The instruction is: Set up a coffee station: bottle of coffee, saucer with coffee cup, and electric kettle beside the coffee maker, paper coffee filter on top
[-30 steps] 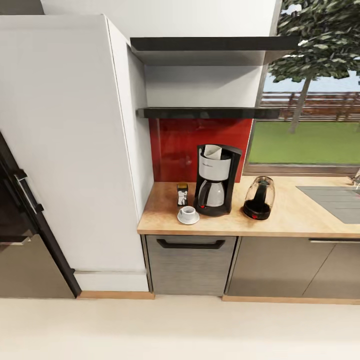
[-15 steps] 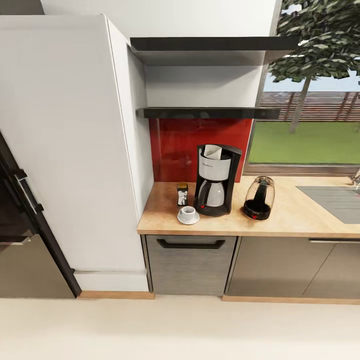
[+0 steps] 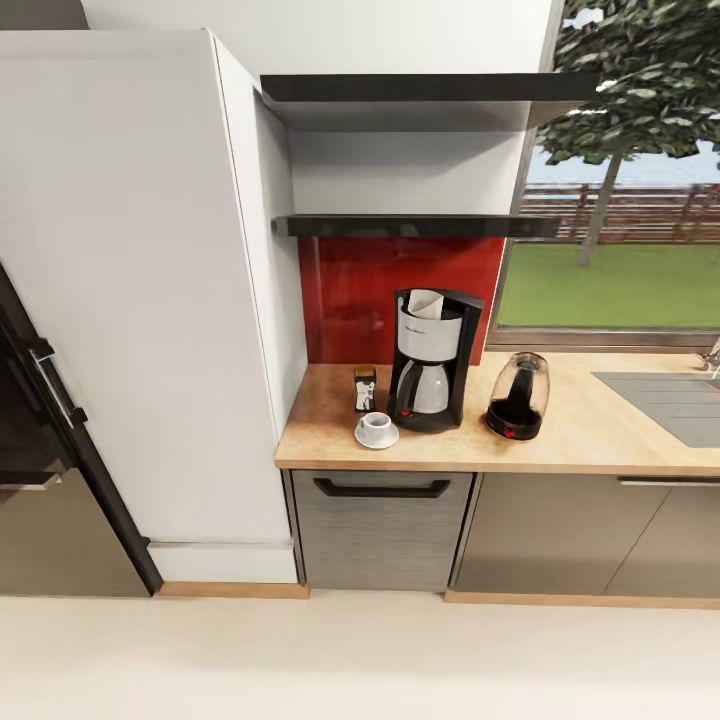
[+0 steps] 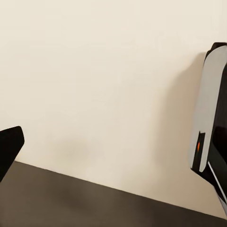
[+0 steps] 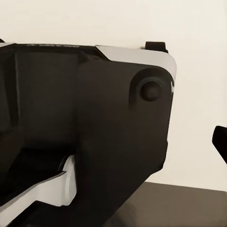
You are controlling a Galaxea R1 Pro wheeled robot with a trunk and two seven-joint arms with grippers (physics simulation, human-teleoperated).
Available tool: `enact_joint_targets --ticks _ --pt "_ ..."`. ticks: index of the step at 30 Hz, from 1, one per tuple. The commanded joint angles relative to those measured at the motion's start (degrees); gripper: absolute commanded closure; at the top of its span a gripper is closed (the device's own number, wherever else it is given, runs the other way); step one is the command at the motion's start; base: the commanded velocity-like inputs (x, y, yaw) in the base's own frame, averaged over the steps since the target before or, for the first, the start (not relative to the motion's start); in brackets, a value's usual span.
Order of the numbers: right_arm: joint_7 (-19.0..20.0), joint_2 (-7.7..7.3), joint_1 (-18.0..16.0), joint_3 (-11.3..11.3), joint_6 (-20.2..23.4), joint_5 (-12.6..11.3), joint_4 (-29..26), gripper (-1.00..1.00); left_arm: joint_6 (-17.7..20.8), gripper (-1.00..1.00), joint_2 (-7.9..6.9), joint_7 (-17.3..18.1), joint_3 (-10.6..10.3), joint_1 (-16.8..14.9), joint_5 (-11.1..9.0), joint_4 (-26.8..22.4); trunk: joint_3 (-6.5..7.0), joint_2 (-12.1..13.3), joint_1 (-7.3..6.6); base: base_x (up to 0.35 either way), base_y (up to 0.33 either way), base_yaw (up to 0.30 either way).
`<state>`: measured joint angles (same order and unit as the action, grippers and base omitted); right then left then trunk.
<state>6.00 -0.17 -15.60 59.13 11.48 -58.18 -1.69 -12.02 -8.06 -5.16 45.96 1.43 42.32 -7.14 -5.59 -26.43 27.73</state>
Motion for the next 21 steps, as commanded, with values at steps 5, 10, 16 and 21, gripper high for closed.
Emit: enact_joint_targets --ticks 5,10,16,21 --pt "-0.2 -0.12 0.0 0.5 0.1 -0.4 0.0 -1.0 -0.2 -1.0 0.05 -0.2 0.3 0.0 0.6 0.0 -0.09 -0.1 0.03 0.0 0.0 0.0" --pt "-0.4 -0.22 0.0 0.4 -0.5 -0.4 0.1 -1.0 -0.2 -1.0 -0.02 -0.2 0.3 0.0 0.7 0.0 -0.09 -0.1 0.03 0.0 0.0 0.0" --pt "-0.4 -0.34 0.0 0.3 -4.8 -0.6 0.0 -1.0 -0.1 -1.0 -0.03 -0.2 0.3 0.0 0.7 0.0 -0.09 -0.1 0.03 0.0 0.0 0.0" --pt "-0.4 -0.21 0.0 0.3 -12.2 -0.6 0.0 -1.0 0.0 -1.0 -0.03 -0.2 0.3 0.0 0.7 0.0 -0.09 -0.1 0.03 0.0 0.0 0.0"
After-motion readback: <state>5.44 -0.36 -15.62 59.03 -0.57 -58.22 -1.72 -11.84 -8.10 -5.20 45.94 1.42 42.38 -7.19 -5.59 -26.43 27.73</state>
